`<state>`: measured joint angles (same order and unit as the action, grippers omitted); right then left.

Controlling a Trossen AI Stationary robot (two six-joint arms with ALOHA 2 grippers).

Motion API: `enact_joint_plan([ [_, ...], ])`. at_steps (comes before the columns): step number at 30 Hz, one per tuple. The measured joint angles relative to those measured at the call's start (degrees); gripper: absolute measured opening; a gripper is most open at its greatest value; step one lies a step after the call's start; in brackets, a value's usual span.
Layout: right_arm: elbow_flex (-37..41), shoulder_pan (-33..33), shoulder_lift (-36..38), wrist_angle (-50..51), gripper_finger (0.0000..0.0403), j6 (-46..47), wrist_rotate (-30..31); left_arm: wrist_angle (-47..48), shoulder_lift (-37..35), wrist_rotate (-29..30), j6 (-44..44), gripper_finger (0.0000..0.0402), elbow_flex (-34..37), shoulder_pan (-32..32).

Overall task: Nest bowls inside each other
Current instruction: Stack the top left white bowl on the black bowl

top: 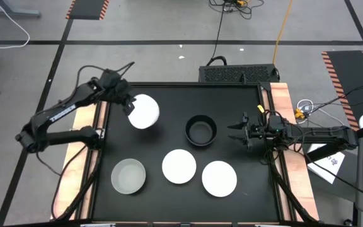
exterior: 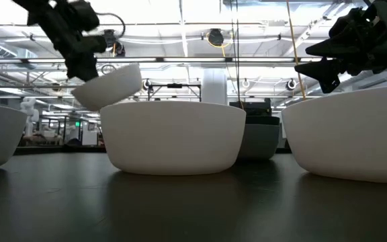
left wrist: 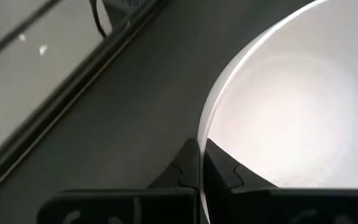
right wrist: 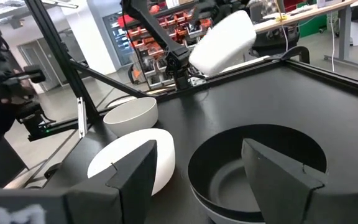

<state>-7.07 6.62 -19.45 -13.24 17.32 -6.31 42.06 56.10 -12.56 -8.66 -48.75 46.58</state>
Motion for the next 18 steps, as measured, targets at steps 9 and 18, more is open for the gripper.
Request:
enact_joint_plan([
  [9, 0.0, 0.0, 0.01, -0.21, 0.0228, 0.02, 0.0, 1.05, -9.26, 0.59, 3.27, 0.0, 0.0, -3.61],
  [18, 0.0, -0.01, -0.01, -0.2, 0.0228, 0.02, 0.0, -0.77, -17.43, 3.74, 6.99, 0.0, 4.17, -9.47],
])
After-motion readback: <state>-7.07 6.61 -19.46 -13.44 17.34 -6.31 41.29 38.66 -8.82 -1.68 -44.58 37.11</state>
